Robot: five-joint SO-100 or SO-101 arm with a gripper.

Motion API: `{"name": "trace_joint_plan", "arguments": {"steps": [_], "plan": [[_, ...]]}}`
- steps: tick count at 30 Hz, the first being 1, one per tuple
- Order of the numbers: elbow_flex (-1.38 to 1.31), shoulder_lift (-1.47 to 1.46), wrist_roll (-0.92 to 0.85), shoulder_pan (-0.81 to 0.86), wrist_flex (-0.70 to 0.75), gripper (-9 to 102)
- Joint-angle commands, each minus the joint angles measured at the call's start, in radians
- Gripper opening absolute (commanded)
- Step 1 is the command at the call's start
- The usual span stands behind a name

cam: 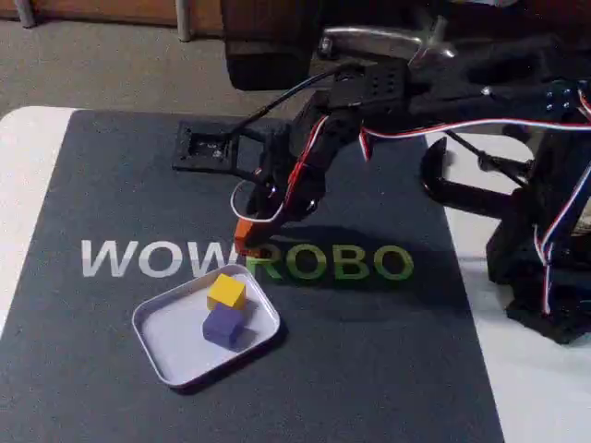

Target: Move blocks one by one until all three blocks are in the tray.

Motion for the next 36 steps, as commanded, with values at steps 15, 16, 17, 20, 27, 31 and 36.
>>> {"name": "trace_joint_plan", "arguments": {"steps": [15,16,17,20,27,31,36], "plan": [[-0.044,0.0,0.005,0.006,-0.009,7],[-0.044,0.0,0.005,0.006,-0.009,6],[-0.044,0.0,0.005,0.006,-0.009,6],[-0.044,0.009,0.009,-0.002,-0.009,4],[-0.044,0.069,0.052,-0.043,0.0,2],[-0.044,0.123,0.089,-0.08,0.003,2],[-0.038,0.181,0.124,-0.129,0.008,3]]}}
